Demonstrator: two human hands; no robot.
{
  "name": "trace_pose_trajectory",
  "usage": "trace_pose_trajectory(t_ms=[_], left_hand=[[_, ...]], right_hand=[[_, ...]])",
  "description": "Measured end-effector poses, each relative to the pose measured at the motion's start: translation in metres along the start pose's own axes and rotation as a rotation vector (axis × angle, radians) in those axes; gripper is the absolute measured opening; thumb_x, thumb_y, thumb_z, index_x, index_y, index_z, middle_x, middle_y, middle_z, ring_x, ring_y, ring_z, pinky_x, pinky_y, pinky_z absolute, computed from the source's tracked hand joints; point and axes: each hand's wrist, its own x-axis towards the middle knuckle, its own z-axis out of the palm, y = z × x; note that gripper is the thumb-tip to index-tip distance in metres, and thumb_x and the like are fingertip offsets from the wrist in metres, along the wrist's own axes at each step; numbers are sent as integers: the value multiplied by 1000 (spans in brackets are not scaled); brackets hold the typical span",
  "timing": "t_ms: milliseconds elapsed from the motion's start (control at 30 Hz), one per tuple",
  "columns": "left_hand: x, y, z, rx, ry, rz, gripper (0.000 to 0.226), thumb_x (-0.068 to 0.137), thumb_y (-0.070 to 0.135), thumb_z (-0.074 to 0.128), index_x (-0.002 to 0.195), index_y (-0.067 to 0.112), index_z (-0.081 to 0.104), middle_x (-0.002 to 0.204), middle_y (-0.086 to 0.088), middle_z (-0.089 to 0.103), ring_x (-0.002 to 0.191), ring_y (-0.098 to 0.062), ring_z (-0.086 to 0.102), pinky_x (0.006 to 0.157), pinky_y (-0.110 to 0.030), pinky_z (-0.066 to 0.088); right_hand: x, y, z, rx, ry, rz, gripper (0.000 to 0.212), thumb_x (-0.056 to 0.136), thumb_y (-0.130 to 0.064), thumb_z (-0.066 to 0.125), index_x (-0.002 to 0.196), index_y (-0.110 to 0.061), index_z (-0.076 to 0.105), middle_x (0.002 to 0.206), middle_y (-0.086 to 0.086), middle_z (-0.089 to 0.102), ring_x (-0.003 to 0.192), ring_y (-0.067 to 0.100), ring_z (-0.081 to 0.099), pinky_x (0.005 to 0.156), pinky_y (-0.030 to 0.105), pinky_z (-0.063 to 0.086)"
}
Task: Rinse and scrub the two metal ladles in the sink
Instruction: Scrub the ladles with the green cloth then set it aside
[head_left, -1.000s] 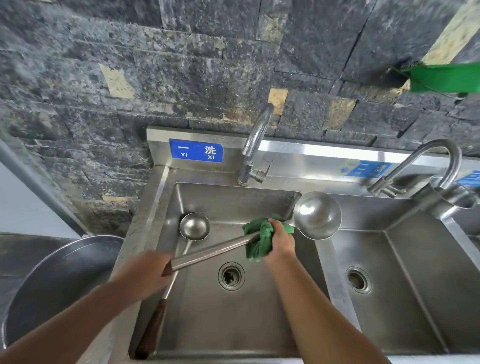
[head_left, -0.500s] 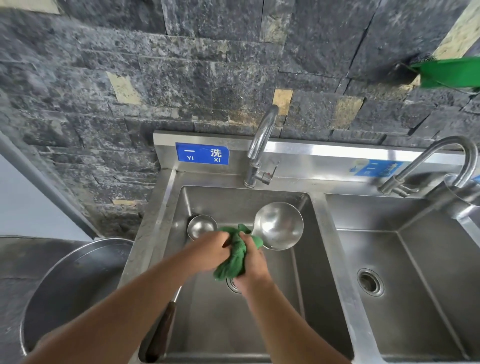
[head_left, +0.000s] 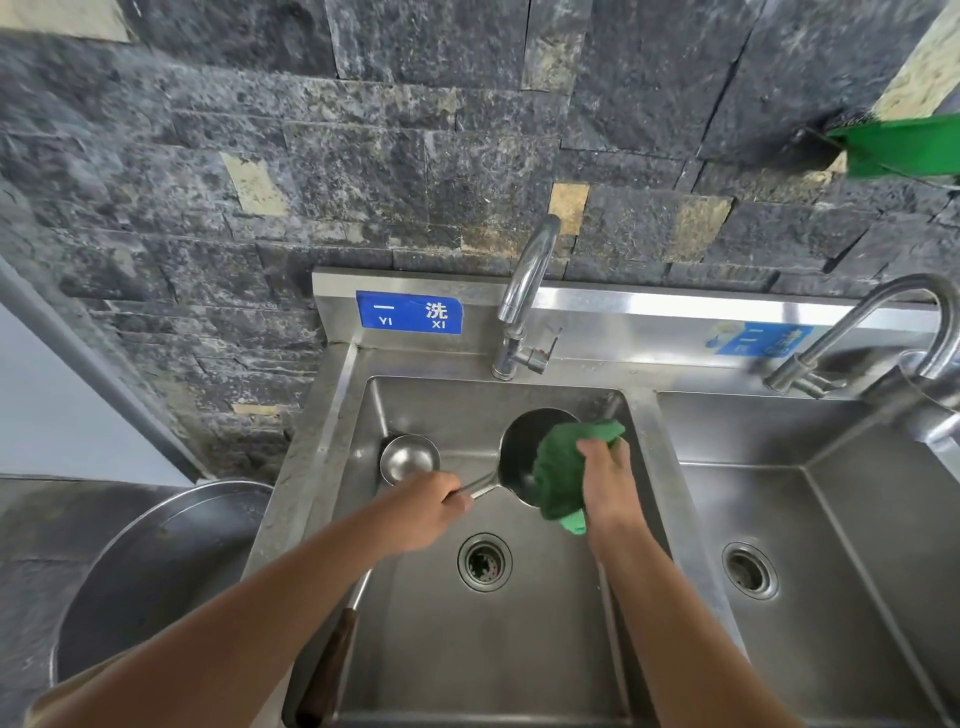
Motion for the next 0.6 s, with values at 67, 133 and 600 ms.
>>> trace_pose_trajectory(t_ms=[67, 133, 600], left_hand=[[-4, 6, 8, -30, 1, 24, 31, 100, 36, 46, 76, 16, 48, 62, 1, 48, 53, -17, 45, 53, -30, 36], [-8, 11, 15, -27, 36, 39, 33, 98, 39, 46, 74, 17, 46, 61, 2, 50, 54, -20, 47, 53, -33, 39], [-33, 2, -15, 465, -55, 89, 22, 101, 38, 42, 100, 19, 52, 96, -9, 62, 84, -28, 62, 70, -38, 49]], right_hand=[[0, -1, 10, -205, 111, -197, 38, 96, -23, 55, 128, -9, 40, 118, 13, 62, 94, 26, 59, 82, 36, 48], [-4, 4, 18, -286, 192, -354, 41, 94, -23, 63, 125, -12, 38, 117, 10, 63, 94, 25, 60, 81, 35, 50], [26, 51, -6, -1635, -766, -1365, 47, 74, -7, 66, 115, -27, 58, 117, -1, 58, 107, 26, 57, 92, 42, 50]])
